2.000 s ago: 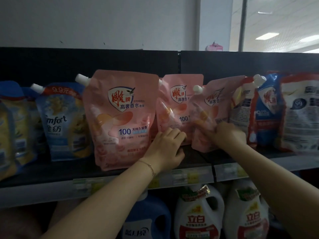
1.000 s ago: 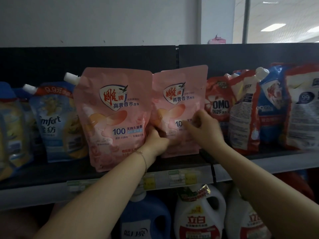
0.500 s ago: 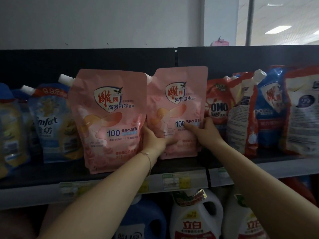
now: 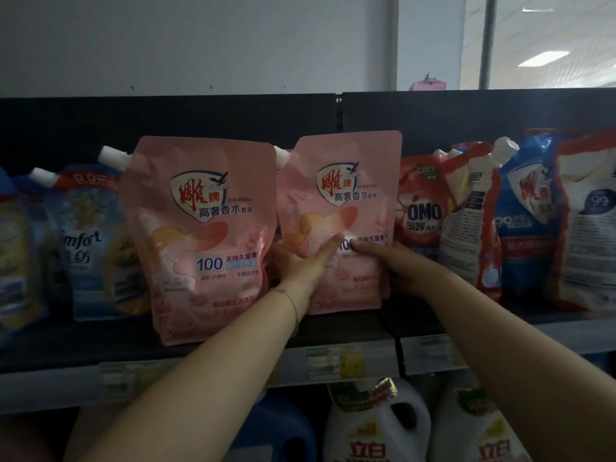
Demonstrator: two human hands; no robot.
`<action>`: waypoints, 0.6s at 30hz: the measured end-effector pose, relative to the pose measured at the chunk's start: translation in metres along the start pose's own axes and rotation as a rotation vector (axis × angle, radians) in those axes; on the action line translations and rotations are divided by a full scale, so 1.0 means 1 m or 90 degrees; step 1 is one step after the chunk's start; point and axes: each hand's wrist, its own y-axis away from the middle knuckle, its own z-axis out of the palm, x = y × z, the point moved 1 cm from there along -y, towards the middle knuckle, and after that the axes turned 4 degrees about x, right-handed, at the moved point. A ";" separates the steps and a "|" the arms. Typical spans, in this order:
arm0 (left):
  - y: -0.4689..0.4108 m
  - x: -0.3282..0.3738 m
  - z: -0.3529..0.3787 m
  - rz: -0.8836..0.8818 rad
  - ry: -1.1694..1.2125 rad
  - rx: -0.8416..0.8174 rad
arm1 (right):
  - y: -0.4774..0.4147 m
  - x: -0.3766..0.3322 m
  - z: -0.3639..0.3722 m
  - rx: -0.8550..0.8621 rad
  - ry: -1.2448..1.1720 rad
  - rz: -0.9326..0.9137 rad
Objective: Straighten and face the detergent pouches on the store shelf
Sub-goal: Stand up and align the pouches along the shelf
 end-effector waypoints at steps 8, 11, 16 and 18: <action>-0.001 0.007 0.008 0.154 -0.049 0.138 | -0.008 -0.002 0.005 -0.091 -0.063 0.027; 0.003 0.008 0.008 0.176 -0.070 0.174 | -0.010 0.000 0.008 -0.069 -0.051 0.020; 0.012 0.013 0.002 0.178 -0.151 0.253 | -0.017 0.005 0.017 -0.018 -0.049 0.000; 0.012 0.012 0.001 0.172 -0.148 0.260 | -0.017 0.006 0.019 -0.007 -0.056 -0.015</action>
